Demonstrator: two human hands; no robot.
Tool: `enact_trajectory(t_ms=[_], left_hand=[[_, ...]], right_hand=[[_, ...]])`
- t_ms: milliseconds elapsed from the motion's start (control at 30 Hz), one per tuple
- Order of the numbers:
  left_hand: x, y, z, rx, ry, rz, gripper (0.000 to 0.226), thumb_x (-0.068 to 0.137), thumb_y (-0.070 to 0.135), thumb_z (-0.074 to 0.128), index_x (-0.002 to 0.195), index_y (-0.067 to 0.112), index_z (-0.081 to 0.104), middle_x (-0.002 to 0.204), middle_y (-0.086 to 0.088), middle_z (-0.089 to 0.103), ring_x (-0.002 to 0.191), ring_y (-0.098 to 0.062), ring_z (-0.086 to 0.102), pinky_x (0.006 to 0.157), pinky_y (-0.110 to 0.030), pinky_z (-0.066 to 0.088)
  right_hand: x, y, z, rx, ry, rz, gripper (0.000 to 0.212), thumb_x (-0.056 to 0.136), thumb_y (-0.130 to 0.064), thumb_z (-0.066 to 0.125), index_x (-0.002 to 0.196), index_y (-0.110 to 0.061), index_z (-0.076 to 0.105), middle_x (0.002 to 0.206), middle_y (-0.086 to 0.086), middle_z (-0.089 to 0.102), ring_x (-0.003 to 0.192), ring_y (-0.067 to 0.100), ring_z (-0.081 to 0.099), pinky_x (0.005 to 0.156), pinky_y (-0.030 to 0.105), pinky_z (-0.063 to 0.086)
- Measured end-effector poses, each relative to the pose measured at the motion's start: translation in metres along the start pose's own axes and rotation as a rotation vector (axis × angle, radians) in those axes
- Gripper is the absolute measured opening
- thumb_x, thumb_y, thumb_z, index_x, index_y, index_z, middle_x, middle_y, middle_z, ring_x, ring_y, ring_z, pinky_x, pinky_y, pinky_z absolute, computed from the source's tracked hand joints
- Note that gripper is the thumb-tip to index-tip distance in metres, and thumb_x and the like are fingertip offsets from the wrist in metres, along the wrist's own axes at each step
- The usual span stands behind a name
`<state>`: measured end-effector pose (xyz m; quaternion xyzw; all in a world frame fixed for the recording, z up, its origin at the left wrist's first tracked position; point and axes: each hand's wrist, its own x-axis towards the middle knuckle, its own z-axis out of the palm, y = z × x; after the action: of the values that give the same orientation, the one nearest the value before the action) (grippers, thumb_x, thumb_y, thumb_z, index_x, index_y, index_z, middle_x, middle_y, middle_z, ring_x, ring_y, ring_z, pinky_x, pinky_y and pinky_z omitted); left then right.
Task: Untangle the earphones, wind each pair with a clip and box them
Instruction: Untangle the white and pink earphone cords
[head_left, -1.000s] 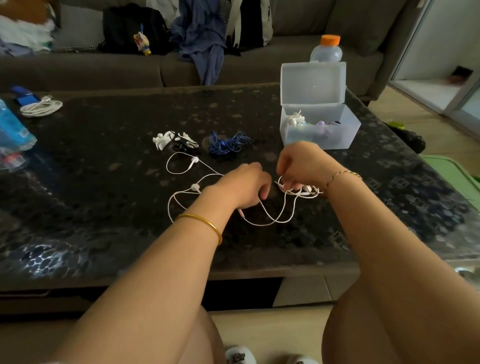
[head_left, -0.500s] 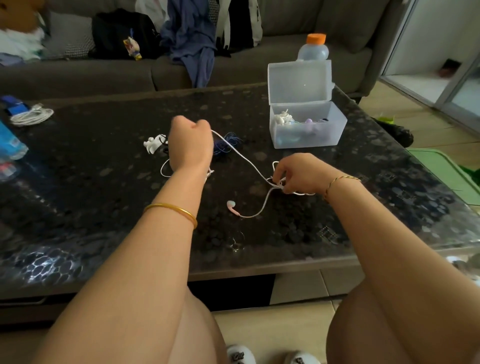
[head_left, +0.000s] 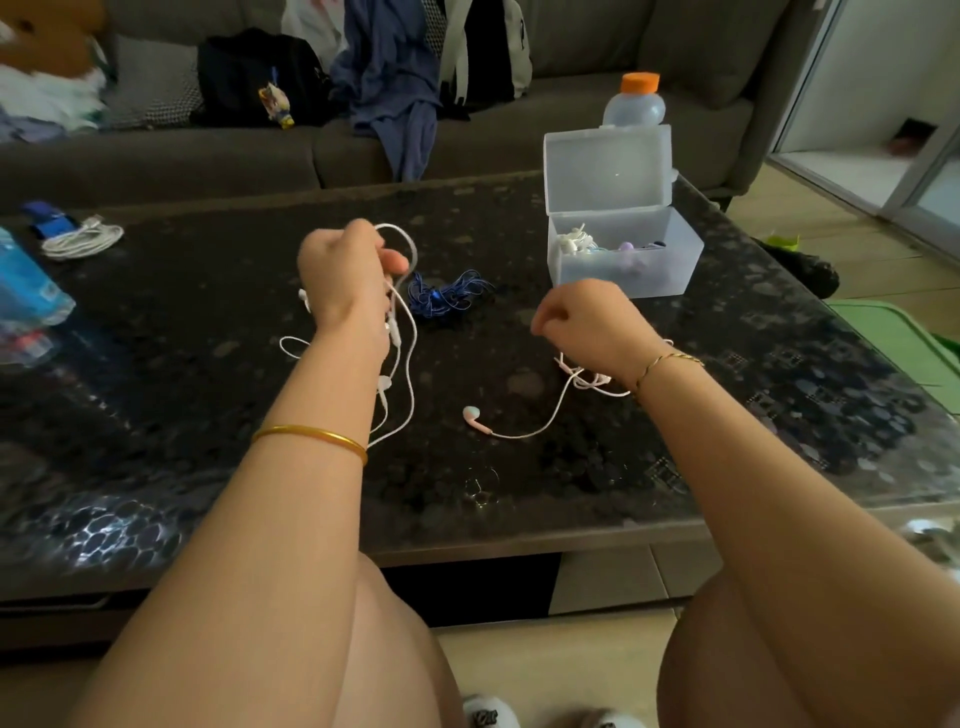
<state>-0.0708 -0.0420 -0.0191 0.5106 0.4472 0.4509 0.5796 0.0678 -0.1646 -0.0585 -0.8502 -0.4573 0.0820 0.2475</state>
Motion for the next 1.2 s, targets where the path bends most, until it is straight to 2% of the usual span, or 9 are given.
enact_trajectory(t_ms=[100,267,433,633,733,833,967,1033,1200], left_hand=[[-0.007,0.004,-0.003,0.041,-0.237,-0.054,0.009,0.091,0.007,0.050,0.086,0.013,0.054,0.057,0.001,0.059,0.042,-0.004,0.037,0.041,-0.016,0.026],[-0.019,-0.002,-0.008,0.251,-0.656,-0.018,0.009,0.092,0.005,0.052,0.086,0.011,0.054,0.053,0.001,0.062,0.044,-0.007,0.043,0.041,-0.017,0.029],[-0.018,-0.008,-0.016,0.488,-1.000,-0.127,0.006,0.095,0.012,0.055,0.096,0.011,0.061,0.083,-0.007,0.074,0.054,-0.006,0.053,0.046,-0.015,0.037],[0.008,-0.024,-0.025,0.770,-0.504,0.024,0.011,0.090,0.014,0.060,0.095,0.016,0.069,0.092,-0.001,0.068,0.075,-0.011,0.055,0.060,-0.023,0.043],[0.010,-0.030,-0.021,0.669,-0.568,0.161,0.036,0.087,0.008,0.065,0.120,0.022,0.060,0.109,0.004,0.059,0.097,-0.010,0.057,0.081,-0.023,0.047],[0.008,-0.036,-0.014,0.876,-0.698,0.298,0.032,0.088,0.004,0.058,0.108,0.030,0.061,0.107,0.004,0.059,0.104,-0.018,0.056,0.080,-0.018,0.042],[0.011,-0.042,-0.012,1.032,-0.666,0.310,0.023,0.093,0.007,0.052,0.108,0.020,0.065,0.119,-0.002,0.063,0.110,-0.018,0.057,0.094,-0.031,0.046],[0.012,-0.040,-0.015,1.042,-0.609,0.338,0.012,0.094,0.011,0.054,0.091,0.017,0.064,0.105,-0.005,0.067,0.100,-0.022,0.061,0.083,-0.033,0.048],[0.019,-0.036,-0.027,1.008,-0.438,0.214,0.019,0.097,0.023,0.052,0.095,0.011,0.066,0.091,-0.007,0.070,0.086,-0.025,0.066,0.085,-0.043,0.054]], right_hand=[[-0.002,-0.026,0.002,0.567,-0.178,0.148,0.026,0.097,-0.018,0.043,0.094,-0.010,0.067,0.080,0.005,0.068,0.066,0.014,0.061,0.053,0.020,0.047],[0.007,-0.045,0.004,1.209,-0.392,0.376,0.065,0.097,-0.056,0.022,0.104,-0.008,0.065,0.098,0.010,0.069,0.094,0.023,0.064,0.078,0.035,0.048],[0.008,-0.053,0.001,1.313,-0.197,0.436,0.023,0.099,-0.013,0.041,0.086,-0.007,0.059,0.070,0.006,0.058,0.057,0.013,0.058,0.054,0.025,0.052],[0.006,-0.058,-0.016,0.733,-0.259,0.276,0.018,0.095,-0.018,0.051,0.099,-0.007,0.064,0.061,0.001,0.041,0.046,0.009,0.027,0.038,0.018,0.022],[0.004,-0.061,-0.019,0.627,-0.214,0.125,0.031,0.098,-0.033,0.047,0.090,-0.012,0.068,0.061,0.002,0.036,0.050,0.011,0.026,0.043,0.021,0.021],[0.002,-0.063,-0.020,0.701,-0.208,0.018,0.035,0.099,-0.030,0.044,0.085,-0.010,0.069,0.059,0.003,0.032,0.048,0.012,0.022,0.045,0.023,0.017],[0.002,-0.061,-0.021,0.847,-0.127,-0.001,0.032,0.097,-0.023,0.045,0.078,-0.008,0.066,0.056,0.002,0.034,0.042,0.009,0.023,0.040,0.021,0.018],[0.005,-0.060,-0.021,0.952,0.007,0.066,0.032,0.096,-0.019,0.045,0.072,-0.008,0.064,0.057,0.002,0.037,0.039,0.007,0.026,0.037,0.019,0.021],[0.013,-0.051,-0.022,1.409,0.259,0.410,0.026,0.091,-0.014,0.044,0.069,-0.009,0.057,0.078,0.006,0.061,0.060,0.012,0.056,0.053,0.022,0.046]])
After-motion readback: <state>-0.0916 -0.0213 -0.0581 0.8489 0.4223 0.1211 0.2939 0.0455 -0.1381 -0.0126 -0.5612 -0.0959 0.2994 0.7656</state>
